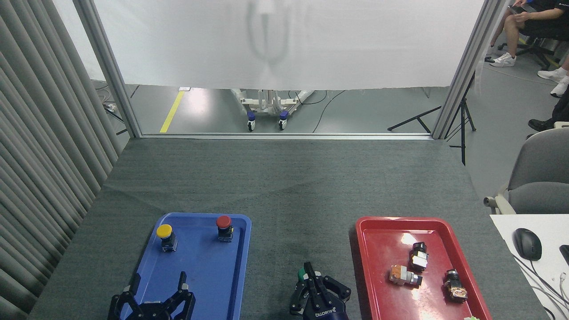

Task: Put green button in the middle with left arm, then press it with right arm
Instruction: 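Move the right hand over the green button and press down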

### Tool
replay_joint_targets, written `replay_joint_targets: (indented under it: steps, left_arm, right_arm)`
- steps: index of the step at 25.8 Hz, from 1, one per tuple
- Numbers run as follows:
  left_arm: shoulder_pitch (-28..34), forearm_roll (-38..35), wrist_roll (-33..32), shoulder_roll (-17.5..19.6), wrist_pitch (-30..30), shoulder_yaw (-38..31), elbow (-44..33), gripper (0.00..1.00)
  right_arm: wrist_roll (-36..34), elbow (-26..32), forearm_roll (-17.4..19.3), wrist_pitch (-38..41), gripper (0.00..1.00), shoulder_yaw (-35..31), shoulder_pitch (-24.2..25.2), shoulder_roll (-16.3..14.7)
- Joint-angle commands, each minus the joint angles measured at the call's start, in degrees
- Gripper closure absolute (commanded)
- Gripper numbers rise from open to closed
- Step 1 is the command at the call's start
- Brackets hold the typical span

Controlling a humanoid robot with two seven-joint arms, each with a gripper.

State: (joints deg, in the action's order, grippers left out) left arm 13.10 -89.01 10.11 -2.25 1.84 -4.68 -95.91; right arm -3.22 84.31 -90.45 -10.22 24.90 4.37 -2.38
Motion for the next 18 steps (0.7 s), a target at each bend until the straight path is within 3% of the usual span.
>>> replay_joint_targets:
  steps: [1,18]
  left_arm:
    - [0.2,0.2,-0.1,0.1,0.1,-0.2,0.0,0.01]
    - [0.3,0.2,-0.2,0.1,0.1,-0.2,-0.1,0.01]
  right_arm:
    - [0.1,-1.6,-0.1,-0.1,1.00,0.2,-0.2,0.3]
    - [-0.1,-5.8,0.0,-0.9,1.00,-0.6,-0.3,1.0]
